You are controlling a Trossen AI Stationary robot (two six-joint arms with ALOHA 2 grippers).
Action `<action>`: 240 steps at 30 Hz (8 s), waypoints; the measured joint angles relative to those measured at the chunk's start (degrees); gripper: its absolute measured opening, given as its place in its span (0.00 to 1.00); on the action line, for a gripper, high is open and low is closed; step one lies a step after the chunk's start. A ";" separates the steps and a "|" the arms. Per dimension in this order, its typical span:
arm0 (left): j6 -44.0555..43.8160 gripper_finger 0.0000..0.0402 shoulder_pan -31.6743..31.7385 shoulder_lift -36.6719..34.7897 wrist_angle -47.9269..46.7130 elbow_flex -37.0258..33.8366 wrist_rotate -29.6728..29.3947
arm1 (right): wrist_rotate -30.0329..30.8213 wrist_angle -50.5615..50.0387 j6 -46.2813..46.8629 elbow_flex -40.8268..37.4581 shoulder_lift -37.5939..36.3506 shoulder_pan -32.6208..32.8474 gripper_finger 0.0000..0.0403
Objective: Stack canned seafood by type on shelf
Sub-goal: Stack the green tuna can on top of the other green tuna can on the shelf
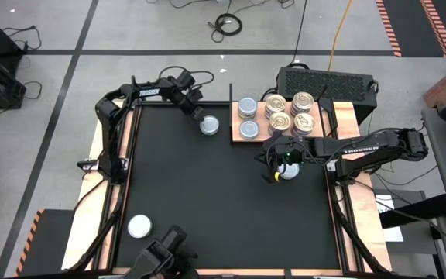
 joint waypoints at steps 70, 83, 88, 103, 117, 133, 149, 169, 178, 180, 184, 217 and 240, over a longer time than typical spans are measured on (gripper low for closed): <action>-28.37 0.00 -13.89 -3.41 23.34 3.67 3.16 | 0.02 -1.33 0.93 0.00 -0.02 -0.01 0.00; -31.81 0.00 -17.41 -3.41 25.17 3.67 -2.99 | 0.02 -1.33 1.00 0.00 -0.02 -0.02 0.00; -34.34 0.00 -17.98 -3.41 27.60 3.67 -4.71 | 0.02 -1.33 1.07 0.00 -0.02 0.00 0.00; -35.63 0.02 -19.65 -3.41 28.99 3.58 -7.46 | 0.02 -1.33 1.07 0.00 -0.02 0.00 0.00; -35.67 0.03 -19.87 -3.41 29.76 3.58 -9.64 | 0.04 -1.39 1.07 0.00 -0.04 0.00 0.00; -32.57 0.23 -19.19 -3.32 27.90 3.58 -4.79 | 0.02 -1.60 1.07 0.00 -0.04 -0.02 0.00; -13.65 0.31 -16.65 -13.04 8.20 0.82 -9.68 | 0.04 -2.14 1.05 0.02 -0.04 -0.02 0.00; 1.92 0.31 -36.30 -29.70 28.01 -25.51 -13.07 | 2.14 -0.38 1.49 0.07 3.33 3.81 0.22; 3.59 0.31 -36.84 -31.69 26.83 -27.82 -14.51 | 1.68 2.30 -3.74 3.18 11.08 1.48 0.71; 3.37 0.31 -35.88 -33.94 29.87 -30.60 -14.72 | 1.68 2.22 -4.59 3.64 12.39 1.00 0.78; 0.50 0.31 -33.80 -39.32 37.74 -38.49 -15.32 | 1.54 2.24 -5.10 4.09 15.32 -0.94 0.85; 2.67 0.31 -38.77 -37.64 52.40 -43.34 -17.53 | -3.87 5.90 -4.51 4.31 16.57 -3.36 0.30; -30.93 0.74 -39.67 -18.11 89.99 -39.72 -1.59 | -23.50 2.11 2.81 4.76 3.06 -7.44 0.31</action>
